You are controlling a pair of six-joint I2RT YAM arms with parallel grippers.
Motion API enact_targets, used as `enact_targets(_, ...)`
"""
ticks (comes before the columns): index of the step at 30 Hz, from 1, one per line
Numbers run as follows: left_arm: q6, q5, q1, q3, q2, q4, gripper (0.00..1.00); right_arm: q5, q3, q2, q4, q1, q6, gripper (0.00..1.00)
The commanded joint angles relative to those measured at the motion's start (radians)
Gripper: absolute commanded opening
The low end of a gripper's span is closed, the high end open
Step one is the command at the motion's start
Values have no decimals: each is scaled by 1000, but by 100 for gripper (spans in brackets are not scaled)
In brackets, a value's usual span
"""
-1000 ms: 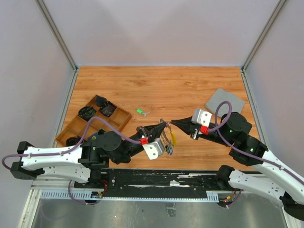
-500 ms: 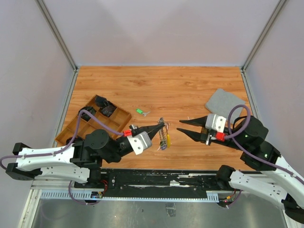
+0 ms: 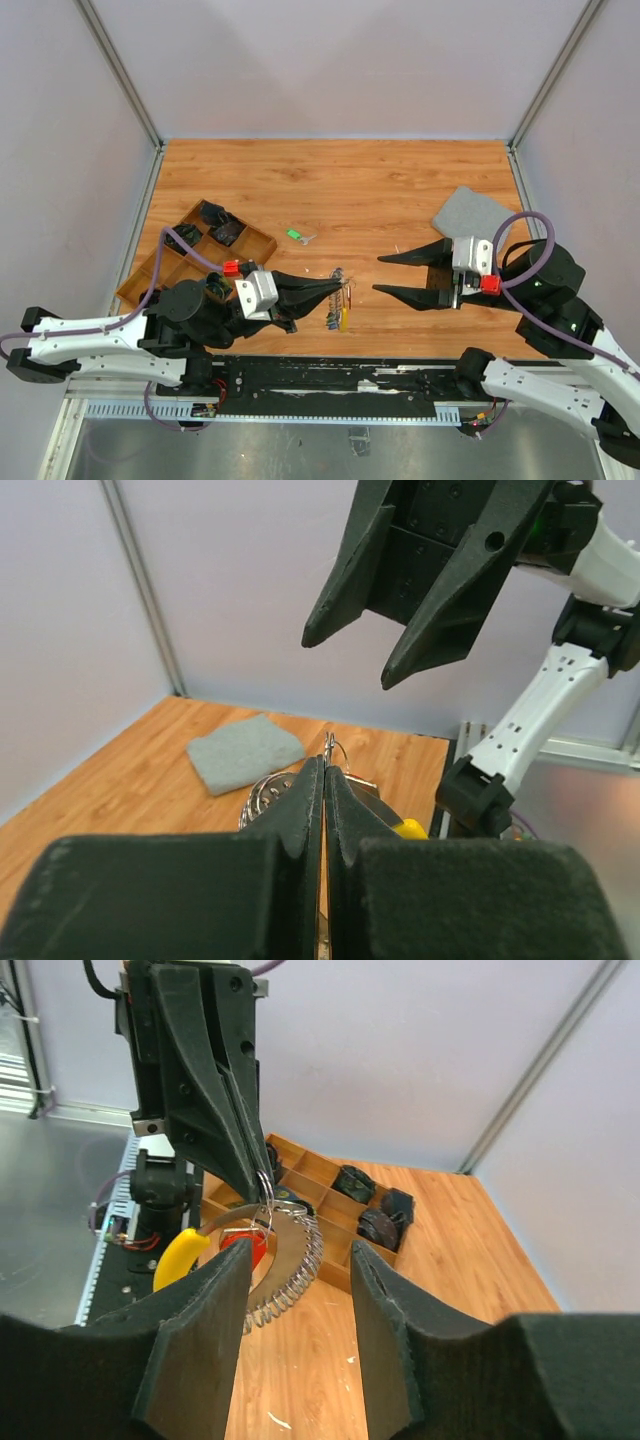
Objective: Put the keys on the keyring
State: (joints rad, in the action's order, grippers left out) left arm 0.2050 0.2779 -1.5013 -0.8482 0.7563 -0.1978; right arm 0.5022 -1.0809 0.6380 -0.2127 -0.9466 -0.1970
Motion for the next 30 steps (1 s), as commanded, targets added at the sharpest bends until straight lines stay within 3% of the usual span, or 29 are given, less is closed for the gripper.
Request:
enact_targets(1,-75,-41,-8,12,-36,-104,1,94,-41,33,23,12,95,46)
enact_targets(16,-52,-81,-8,-26,-8,-71,1,179,40,81,223,12,259,47)
enact_targets(30,-48,-126,-8,-39,2,-93,1,205,58,91,190,12,266,32)
